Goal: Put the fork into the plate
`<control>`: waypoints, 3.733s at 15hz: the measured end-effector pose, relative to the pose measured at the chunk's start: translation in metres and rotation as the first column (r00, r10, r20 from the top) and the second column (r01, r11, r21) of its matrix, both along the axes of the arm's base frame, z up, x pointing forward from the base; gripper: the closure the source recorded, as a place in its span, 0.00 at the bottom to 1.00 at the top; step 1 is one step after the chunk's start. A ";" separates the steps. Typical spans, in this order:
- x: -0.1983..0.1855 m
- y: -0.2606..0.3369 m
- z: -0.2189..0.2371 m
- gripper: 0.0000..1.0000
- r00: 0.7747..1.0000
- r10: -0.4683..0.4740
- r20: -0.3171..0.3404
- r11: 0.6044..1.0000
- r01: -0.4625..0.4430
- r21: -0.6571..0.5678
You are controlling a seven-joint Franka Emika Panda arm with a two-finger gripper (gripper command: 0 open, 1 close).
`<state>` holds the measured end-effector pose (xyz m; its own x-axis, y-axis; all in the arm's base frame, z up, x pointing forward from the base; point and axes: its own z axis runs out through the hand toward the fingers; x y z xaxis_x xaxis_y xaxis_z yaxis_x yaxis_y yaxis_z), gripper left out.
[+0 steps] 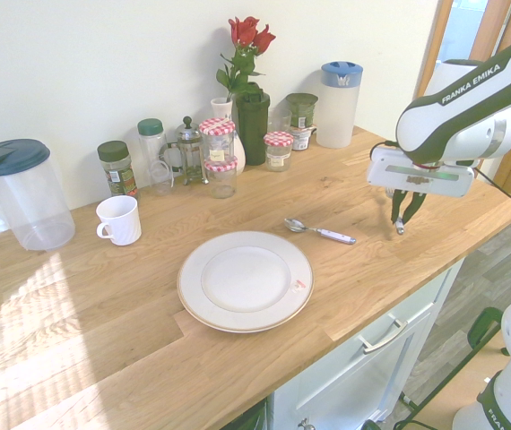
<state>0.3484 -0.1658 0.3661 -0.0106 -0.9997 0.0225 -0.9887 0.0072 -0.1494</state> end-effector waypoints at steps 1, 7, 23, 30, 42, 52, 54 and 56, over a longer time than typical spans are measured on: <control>0.002 0.005 0.014 1.00 1.000 0.013 0.014 1.000 -0.013 -0.009; 0.067 0.116 0.084 1.00 0.973 0.215 0.079 0.976 -0.213 -0.037; 0.066 0.345 0.058 1.00 0.726 0.680 -0.103 0.733 -0.674 0.090; 0.036 0.348 0.026 1.00 0.709 0.687 -0.161 0.727 -0.671 0.145; 0.026 0.343 -0.008 1.00 0.709 0.675 -0.202 0.737 -0.654 0.167; 0.028 0.337 -0.016 1.00 0.705 0.674 -0.221 0.738 -0.649 0.182; 0.027 0.337 -0.016 0.00 0.703 0.675 -0.224 0.737 -0.650 0.183; 0.028 0.336 -0.017 0.00 0.700 0.676 -0.228 0.736 -0.652 0.179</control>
<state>0.3762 0.1699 0.3486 0.6512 -0.7428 -0.1554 -0.7405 -0.6667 0.0842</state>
